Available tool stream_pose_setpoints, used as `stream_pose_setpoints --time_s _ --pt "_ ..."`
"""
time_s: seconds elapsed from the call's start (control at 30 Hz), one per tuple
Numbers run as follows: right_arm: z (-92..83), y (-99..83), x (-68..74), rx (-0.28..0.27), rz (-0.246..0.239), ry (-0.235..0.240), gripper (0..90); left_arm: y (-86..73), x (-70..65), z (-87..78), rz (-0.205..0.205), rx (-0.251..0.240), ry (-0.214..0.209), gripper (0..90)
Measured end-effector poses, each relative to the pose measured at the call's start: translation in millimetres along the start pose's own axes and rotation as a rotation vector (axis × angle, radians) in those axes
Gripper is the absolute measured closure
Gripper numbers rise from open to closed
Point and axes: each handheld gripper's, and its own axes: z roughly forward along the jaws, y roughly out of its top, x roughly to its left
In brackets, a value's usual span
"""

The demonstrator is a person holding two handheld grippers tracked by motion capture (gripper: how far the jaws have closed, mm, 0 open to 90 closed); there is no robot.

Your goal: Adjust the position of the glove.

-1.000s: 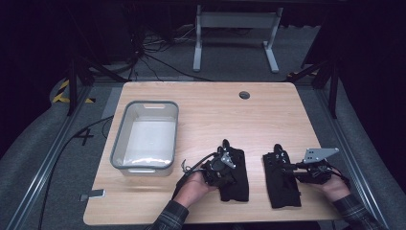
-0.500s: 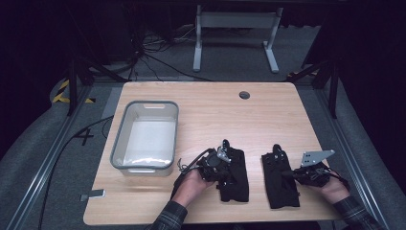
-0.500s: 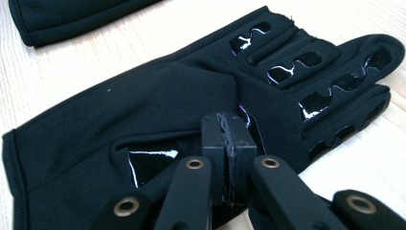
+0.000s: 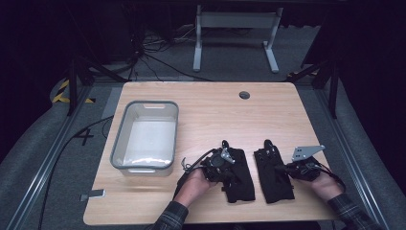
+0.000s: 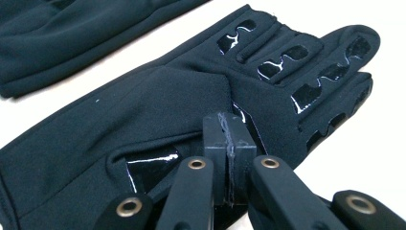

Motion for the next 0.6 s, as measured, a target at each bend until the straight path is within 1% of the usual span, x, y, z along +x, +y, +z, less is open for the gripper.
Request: stream_pose_setpoints --time_s 0.13,0.33,0.47,0.5,0.57,0.6 --pt "3.9 4.3 -0.9 -0.002 -0.002 -0.012 90.0 0.6 0.2 0.1 0.007 0.001 0.001 89.8" --pt "8.4 9.2 -0.2 -0.003 -0.004 -0.017 90.0 3.2 0.8 1.1 0.026 0.006 0.003 89.8" --pt "11.1 12.4 1.4 -0.002 -0.012 -0.016 90.0 6.6 2.2 2.8 0.028 0.009 0.002 89.8" --pt "11.6 12.8 1.7 -0.003 -0.012 -0.014 90.0 8.3 3.1 3.6 0.039 0.011 -0.001 89.8" --pt "12.8 13.4 1.9 -0.007 -0.008 -0.008 90.0 11.4 3.5 4.3 0.053 0.019 0.012 89.8" --pt "12.9 13.6 1.8 -0.007 -0.006 -0.008 90.0 12.4 3.7 5.2 0.055 0.015 0.016 89.8"
